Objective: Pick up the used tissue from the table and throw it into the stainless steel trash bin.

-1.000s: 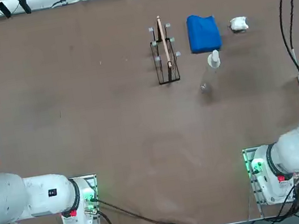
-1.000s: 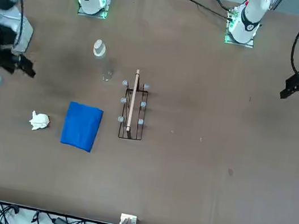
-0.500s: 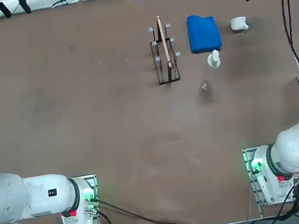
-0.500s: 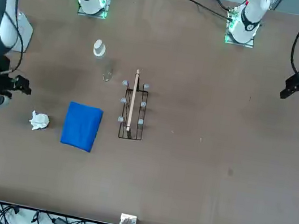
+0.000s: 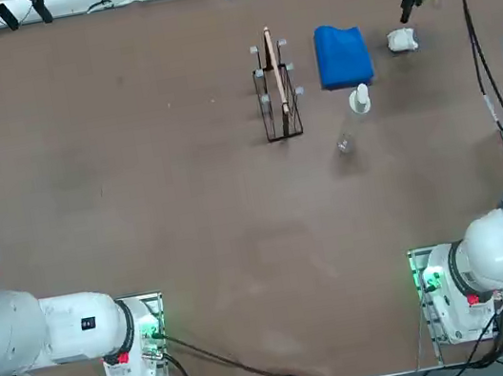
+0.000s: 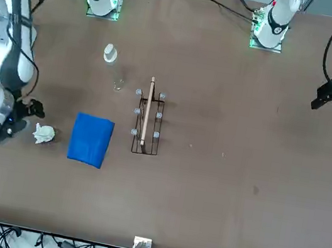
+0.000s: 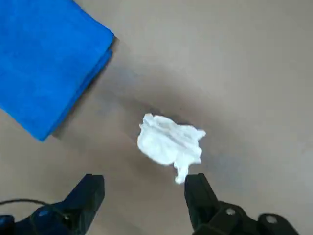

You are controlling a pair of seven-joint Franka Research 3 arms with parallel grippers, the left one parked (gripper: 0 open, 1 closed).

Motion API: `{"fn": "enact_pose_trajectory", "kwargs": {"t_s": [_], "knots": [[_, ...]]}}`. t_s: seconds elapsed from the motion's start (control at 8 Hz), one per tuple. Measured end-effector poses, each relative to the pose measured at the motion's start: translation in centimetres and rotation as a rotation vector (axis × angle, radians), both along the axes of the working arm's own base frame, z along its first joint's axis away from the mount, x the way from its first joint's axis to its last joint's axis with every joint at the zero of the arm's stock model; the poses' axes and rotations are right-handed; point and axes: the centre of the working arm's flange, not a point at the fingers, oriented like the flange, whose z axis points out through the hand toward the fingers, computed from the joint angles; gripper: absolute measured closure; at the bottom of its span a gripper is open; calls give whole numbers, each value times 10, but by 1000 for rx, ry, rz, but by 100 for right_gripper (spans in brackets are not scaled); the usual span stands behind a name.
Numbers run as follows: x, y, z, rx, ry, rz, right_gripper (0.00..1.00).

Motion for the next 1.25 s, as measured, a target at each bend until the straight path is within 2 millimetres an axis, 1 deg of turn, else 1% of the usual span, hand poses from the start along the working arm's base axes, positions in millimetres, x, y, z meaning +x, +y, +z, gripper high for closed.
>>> {"fn": "enact_pose_trajectory", "kwargs": {"t_s": [0.12, 0.5, 0.75, 1.0, 1.12, 1.25], "knots": [[2, 2, -17, 7, 1, 71, 0], [6, 1, -49, -8, 1, 254, 0], [10, 4, -71, -38, -8, 323, 0], [11, 12, -95, -57, -11, 363, 0], [11, 15, -104, -59, -8, 373, 1], [10, 17, -110, -57, -4, 377, 9]]}}
